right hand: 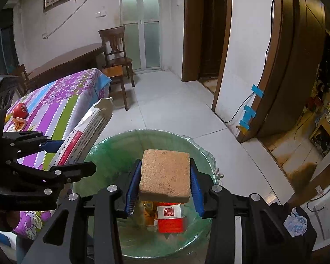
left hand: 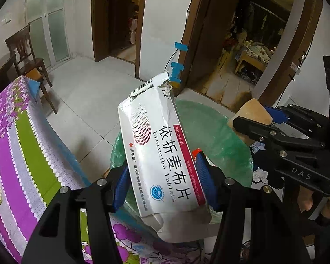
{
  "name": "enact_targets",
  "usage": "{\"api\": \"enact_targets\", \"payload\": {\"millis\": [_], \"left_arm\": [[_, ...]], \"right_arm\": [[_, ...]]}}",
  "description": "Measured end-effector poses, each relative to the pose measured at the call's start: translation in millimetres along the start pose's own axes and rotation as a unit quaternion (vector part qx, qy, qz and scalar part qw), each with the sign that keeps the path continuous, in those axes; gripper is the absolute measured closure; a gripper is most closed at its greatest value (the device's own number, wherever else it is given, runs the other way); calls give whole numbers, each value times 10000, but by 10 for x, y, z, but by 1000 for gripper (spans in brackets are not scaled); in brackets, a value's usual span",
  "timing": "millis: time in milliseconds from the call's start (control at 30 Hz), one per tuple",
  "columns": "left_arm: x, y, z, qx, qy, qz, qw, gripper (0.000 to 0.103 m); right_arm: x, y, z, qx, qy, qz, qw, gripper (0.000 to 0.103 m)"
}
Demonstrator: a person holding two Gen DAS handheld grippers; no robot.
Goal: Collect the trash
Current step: 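Carry the tablet box and sponge block over the basin and open both tools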
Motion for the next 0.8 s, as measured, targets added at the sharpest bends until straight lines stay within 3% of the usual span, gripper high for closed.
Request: {"api": "enact_targets", "payload": {"millis": [700,733,767,800], "left_arm": [[-18,19,-33,-37,133,6,9999,47],[-19,21,-32,-31,153,3,9999,45],[-19,25,-30,-17,196,7,9998,33],[-13,27,-16,-7,257,-12,9997,25]], "right_arm": [[-59,-45,50,-59,-48,40,10000,60],[-55,-45,41,-66,-61,38,10000,56],[-47,-44,26,-93,-104,10,9999,40],[-22,-42,-1,-151,-132,-63,9998,32]]}}
Point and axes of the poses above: each gripper's, at about its wrist camera, not at the fingertips, and x roughly against the way its jaws point, z to its left, y to its top, the point moved 6 cm from there along -x, roughly the way its jaws point, and after that the axes turned 5 degrees about x, right-handed, at the moved point
